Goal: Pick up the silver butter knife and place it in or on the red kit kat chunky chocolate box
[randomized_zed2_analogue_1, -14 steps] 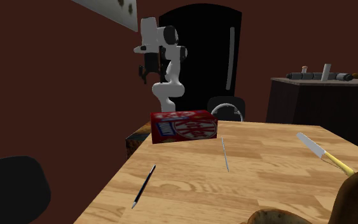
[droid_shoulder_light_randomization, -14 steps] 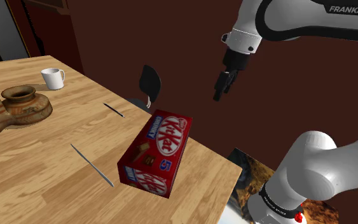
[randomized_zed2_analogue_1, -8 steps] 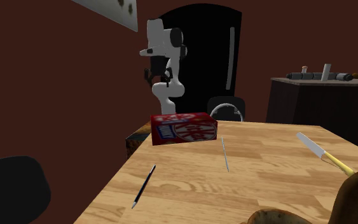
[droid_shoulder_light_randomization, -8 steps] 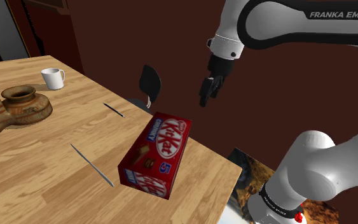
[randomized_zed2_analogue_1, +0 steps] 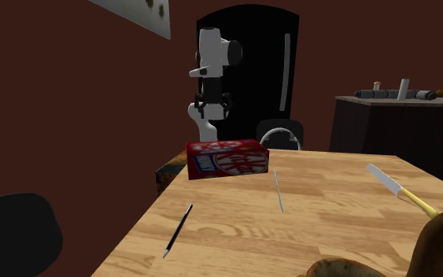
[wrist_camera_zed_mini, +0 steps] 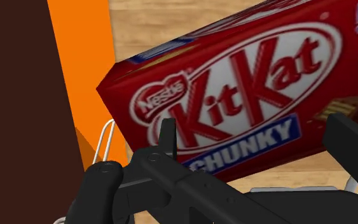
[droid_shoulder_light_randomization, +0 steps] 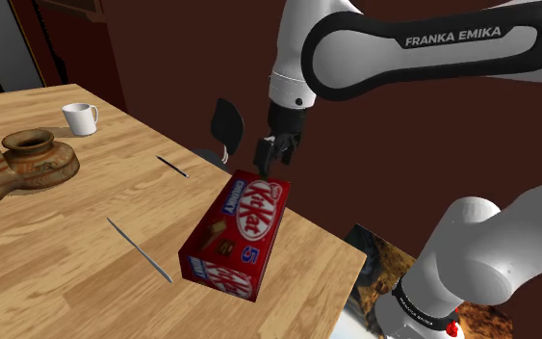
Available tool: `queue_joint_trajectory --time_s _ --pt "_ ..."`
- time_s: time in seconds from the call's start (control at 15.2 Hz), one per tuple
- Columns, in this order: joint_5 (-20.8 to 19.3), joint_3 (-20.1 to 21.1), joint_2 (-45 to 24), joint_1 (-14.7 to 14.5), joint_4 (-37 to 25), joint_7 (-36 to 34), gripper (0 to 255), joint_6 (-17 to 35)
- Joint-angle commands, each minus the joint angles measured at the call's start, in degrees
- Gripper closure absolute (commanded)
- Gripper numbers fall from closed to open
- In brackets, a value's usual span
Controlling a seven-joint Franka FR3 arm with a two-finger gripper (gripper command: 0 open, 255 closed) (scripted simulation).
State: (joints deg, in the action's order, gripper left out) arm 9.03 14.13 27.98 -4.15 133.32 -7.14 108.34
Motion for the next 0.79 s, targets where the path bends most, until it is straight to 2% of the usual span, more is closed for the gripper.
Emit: queue_joint_trajectory --time_s 0.0,0.33,0.73 --pt "-0.2 2.0 -4.2 -0.1 -2.1 -2.3 0 1.9" --pt "-2.1 6.9 -14.3 -0.7 -8.3 -9.1 0 5.0" --pt "-7.4 11.4 -27.9 -2.3 -18.1 -18.0 0 6.9"
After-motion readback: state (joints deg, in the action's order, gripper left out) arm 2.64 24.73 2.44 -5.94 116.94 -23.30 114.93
